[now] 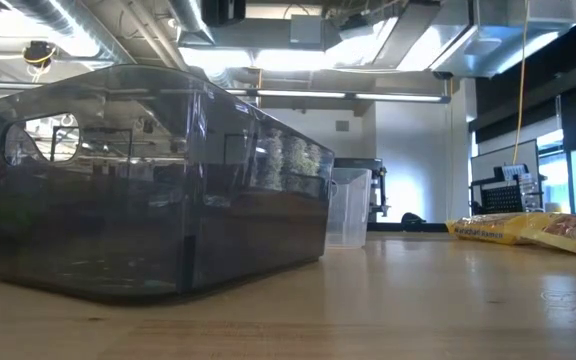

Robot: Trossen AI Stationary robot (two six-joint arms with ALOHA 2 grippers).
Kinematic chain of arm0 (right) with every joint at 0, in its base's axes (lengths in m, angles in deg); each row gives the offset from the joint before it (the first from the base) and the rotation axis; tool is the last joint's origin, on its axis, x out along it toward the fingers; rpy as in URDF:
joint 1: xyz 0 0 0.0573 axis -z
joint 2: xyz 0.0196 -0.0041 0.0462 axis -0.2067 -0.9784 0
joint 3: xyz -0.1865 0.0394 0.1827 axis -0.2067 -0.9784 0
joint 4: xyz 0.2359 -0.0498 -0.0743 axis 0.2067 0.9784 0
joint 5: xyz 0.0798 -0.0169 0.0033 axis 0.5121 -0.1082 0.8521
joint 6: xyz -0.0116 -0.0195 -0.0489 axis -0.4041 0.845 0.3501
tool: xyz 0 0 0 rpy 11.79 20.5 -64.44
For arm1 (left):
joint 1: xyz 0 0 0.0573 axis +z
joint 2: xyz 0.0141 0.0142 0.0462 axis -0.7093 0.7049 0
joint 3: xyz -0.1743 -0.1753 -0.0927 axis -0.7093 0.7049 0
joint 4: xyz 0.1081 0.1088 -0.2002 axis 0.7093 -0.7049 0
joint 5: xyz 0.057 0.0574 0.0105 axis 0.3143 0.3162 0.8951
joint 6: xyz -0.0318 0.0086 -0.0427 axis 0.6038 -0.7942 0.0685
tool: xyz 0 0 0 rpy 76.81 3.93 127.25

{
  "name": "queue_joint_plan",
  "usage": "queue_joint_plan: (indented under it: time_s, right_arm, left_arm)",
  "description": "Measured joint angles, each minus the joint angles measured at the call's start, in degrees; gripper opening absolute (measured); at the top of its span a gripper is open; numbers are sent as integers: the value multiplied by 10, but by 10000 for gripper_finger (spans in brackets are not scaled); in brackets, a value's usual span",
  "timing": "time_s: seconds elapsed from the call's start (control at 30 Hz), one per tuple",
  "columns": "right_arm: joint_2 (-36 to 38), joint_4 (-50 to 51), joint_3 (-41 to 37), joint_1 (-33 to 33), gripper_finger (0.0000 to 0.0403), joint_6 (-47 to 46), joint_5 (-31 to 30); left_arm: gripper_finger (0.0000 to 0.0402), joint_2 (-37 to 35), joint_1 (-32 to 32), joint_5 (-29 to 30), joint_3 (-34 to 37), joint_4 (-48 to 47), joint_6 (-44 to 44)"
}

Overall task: Sort Maruchan noodles
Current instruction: Put the red noodle pack into the white bin

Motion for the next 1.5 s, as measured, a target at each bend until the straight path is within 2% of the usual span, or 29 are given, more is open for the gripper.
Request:
queue_joint_plan:
  time_s: [0.13, 0.27, 0.53, 0.7, 0.83, 1.13, 1.33, 1.5]
  right_arm:
    - [0, -10, 0, 0, 87, 2, 14]
    - [0, -5, 0, 0, 105, -3, 36]
    - [-1, -16, 0, 3, 180, -18, 41]
    - [-2, -30, 0, -3, 233, -19, 31]
    - [-3, -38, 0, -8, 256, -18, 32]
    - [-2, -45, 0, -8, 264, -18, 17]
    - [-2, -43, 0, -8, 264, -16, -8]
    - [-2, -42, 0, -9, 264, -15, -35]
  left_arm:
    - [223, 0, 2, -11, 0, -6, -1]
    - [200, 2, 3, -17, 0, -6, -4]
    - [140, 2, 4, -8, 0, 12, -20]
    - [132, -3, 8, 2, -2, 17, -38]
    - [131, -18, 15, 7, -3, 21, -56]
    - [130, -40, 38, 8, -4, 22, -96]
    - [113, -40, 40, -11, -4, 19, -111]
    - [106, -45, 40, 0, -3, 18, -142]
